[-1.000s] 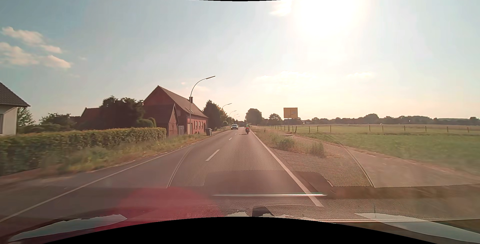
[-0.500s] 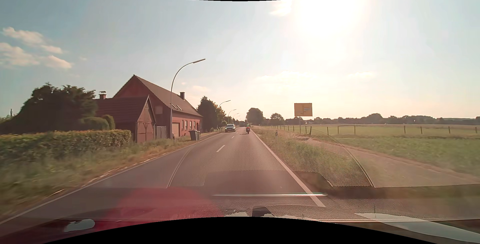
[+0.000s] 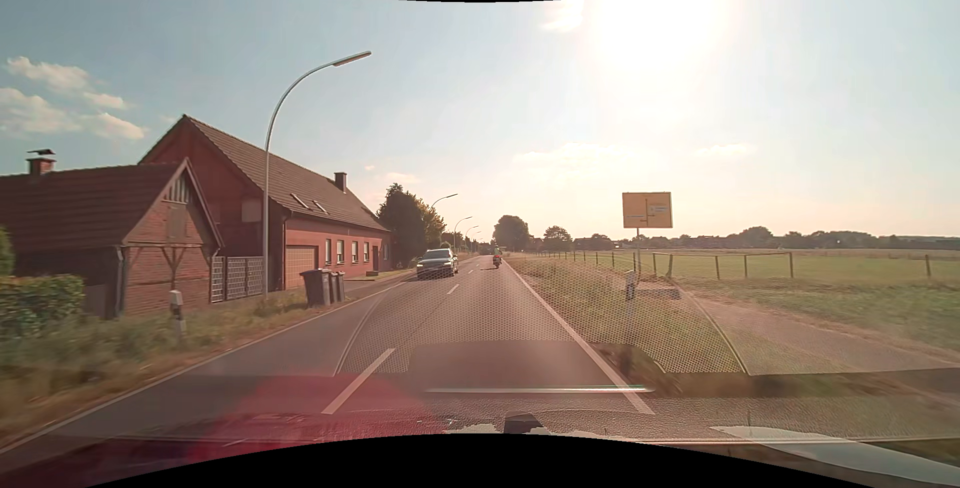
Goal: Follow the waypoints while adhering to traffic rules and regulations
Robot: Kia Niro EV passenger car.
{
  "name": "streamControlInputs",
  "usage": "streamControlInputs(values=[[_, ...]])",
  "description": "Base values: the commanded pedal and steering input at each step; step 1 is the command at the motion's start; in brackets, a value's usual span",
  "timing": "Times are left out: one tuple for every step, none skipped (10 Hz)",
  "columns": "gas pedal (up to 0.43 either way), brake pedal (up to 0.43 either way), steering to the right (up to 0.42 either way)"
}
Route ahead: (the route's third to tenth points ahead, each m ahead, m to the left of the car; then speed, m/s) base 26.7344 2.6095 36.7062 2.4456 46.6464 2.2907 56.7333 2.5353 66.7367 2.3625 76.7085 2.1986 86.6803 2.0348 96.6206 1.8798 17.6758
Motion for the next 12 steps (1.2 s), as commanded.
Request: streamControlInputs(values=[[0.110,0.000,-0.004],[0.110,0.000,-0.004],[0.110,0.000,-0.004],[0.110,0.000,-0.003],[0.118,0.000,-0.003],[0.118,0.000,-0.003],[0.130,0.000,-0.003],[0.130,0.000,-0.003],[0.130,0.000,-0.003],[0.130,0.000,-0.003],[0.130,0.000,-0.003],[0.130,0.000,-0.003]])
